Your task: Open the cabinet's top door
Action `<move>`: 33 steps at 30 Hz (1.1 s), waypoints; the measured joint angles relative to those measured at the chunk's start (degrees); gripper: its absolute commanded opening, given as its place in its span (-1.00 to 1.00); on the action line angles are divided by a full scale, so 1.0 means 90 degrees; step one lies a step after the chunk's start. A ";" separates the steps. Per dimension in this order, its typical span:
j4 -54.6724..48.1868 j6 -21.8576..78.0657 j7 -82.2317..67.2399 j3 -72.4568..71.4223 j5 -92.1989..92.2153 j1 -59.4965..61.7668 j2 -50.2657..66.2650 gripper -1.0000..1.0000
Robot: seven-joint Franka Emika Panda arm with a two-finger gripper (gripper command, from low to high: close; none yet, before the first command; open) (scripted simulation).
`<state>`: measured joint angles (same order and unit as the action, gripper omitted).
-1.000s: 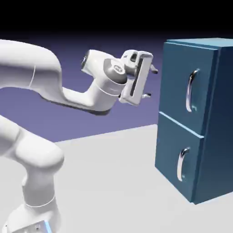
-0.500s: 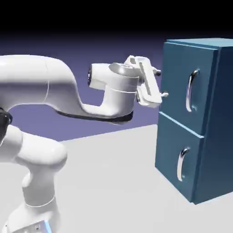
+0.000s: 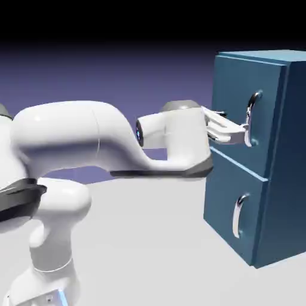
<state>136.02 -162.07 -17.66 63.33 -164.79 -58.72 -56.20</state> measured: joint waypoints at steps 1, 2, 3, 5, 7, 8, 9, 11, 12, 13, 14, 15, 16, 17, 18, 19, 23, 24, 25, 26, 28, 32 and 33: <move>-0.0173 0.0026 0.0015 0.0140 -0.0026 -0.0230 0.0071 1.00; -0.0347 0.0053 0.0030 0.0280 -0.0052 -0.0461 0.0142 1.00; -0.0521 0.0080 0.0046 0.0420 -0.0078 -0.0692 0.0214 1.00; -0.0869 0.0133 0.0076 0.0701 -0.0130 -0.1153 0.0356 1.00; -0.0870 0.0133 0.0076 0.0702 -0.0130 -0.1155 0.0356 -1.00; -0.0870 0.0133 0.0076 0.0702 -0.0130 -0.1155 0.0356 -1.00; -0.0734 0.0243 0.0320 0.0534 -0.0131 -0.0924 0.0546 -1.00; -0.0498 0.0432 0.0798 0.0183 -0.0136 -0.0463 0.0920 -1.00; -0.0409 0.0491 0.1027 -0.0005 -0.0137 -0.0232 0.1098 -1.00; -0.0327 0.0536 0.1251 -0.0195 -0.0136 -0.0002 0.1270 -1.00; -0.0253 0.0580 0.1467 -0.0389 -0.0136 0.0229 0.1435 -1.00; -0.0185 0.0619 0.1670 -0.0586 -0.0137 0.0459 0.1587 -1.00; -0.0114 0.0655 0.1857 -0.0786 -0.0136 0.0691 0.1727 -1.00; -0.0055 0.0683 0.2034 -0.0992 -0.0123 0.0922 0.1854 -1.00; -0.0004 0.0703 0.2208 -0.1199 -0.0111 0.1153 0.1974 -1.00; 0.0039 0.0714 0.2385 -0.1408 -0.0110 0.1383 0.2089 -1.00; 0.0160 0.0719 0.3047 -0.2259 -0.0135 0.2306 0.2484 -1.00; 0.0189 0.0720 0.3180 -0.2476 -0.0134 0.2537 0.2559 -1.00; 0.0219 0.0721 0.3302 -0.2695 -0.0122 0.2768 0.2625 -1.00; 0.0247 0.0721 0.3420 -0.2914 -0.0109 0.2999 0.2683 -1.00; 0.0292 0.0710 0.3671 -0.3352 -0.0102 0.3460 0.2790 -1.00; 0.0343 0.0657 0.4197 -0.4231 -0.0135 0.4383 0.2965 -1.00; 0.0386 0.0666 0.4225 -0.4459 -0.0074 0.4614 0.2968 -1.00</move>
<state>139.50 -156.08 20.37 23.20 -165.46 -17.20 -29.49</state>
